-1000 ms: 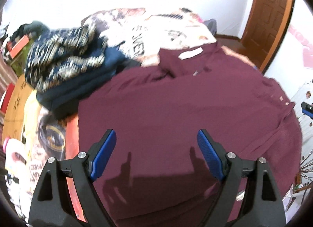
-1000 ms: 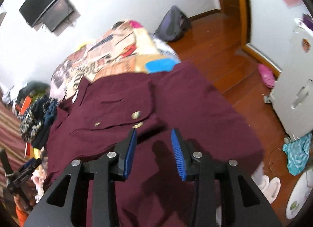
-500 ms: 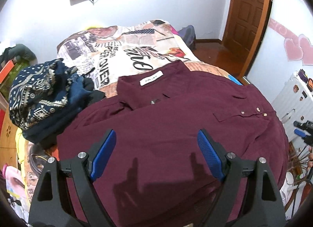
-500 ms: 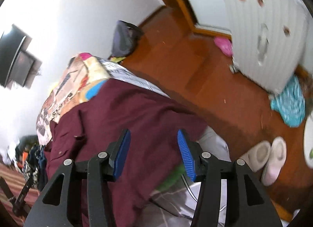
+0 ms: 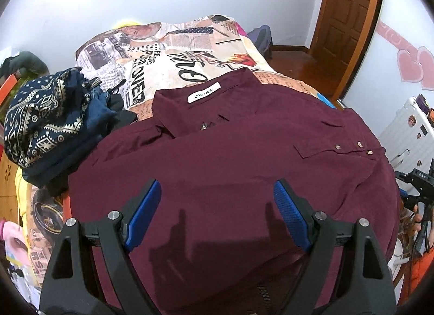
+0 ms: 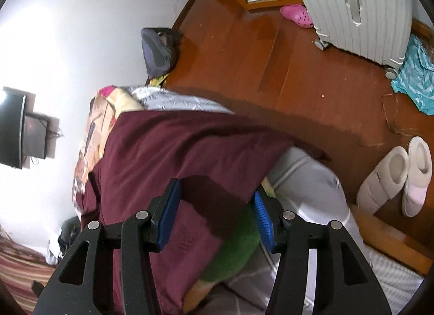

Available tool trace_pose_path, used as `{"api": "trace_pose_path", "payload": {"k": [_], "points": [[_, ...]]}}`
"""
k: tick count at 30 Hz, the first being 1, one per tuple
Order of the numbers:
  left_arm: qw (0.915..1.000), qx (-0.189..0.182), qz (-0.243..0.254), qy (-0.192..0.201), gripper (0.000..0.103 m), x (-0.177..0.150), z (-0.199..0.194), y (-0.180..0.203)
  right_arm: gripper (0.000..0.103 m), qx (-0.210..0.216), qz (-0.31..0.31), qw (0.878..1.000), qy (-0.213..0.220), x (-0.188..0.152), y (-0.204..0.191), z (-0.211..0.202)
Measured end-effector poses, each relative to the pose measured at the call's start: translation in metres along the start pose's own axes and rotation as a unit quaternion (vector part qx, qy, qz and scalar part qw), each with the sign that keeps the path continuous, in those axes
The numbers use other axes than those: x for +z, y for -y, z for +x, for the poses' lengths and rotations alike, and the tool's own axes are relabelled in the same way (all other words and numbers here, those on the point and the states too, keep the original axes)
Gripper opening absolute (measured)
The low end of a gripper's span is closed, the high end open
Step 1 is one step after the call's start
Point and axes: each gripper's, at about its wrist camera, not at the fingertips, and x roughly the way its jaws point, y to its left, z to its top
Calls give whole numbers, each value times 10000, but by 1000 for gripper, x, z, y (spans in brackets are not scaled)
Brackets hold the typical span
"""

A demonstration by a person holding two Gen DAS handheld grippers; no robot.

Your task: Fold large clothes

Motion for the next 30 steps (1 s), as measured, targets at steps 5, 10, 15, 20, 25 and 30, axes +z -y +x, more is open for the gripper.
{"api": "trace_pose_path", "payload": {"k": [5, 10, 15, 20, 25, 30], "points": [[10000, 21, -75, -21, 84, -2, 2, -3, 46, -100, -72, 9999, -12, 16, -2, 16], [9999, 119, -46, 4, 84, -5, 0, -5, 33, -293, -140, 9994, 75, 22, -11, 30], [9997, 229, -5, 71, 84, -8, -4, -8, 13, -422, -699, 9953, 519, 20, -42, 9], [9996, 248, -10, 117, 84, -11, -8, -11, 13, -209, -1572, 9815, 1072, 13, -99, -30], [9996, 218, -36, 174, 84, -15, -11, -16, 13, 356, -2792, 9471, 1541, -16, -173, -77], [9995, 197, -59, 222, 84, -19, -16, -21, 13, 916, -3877, 9061, 1425, -63, -232, -93]]}}
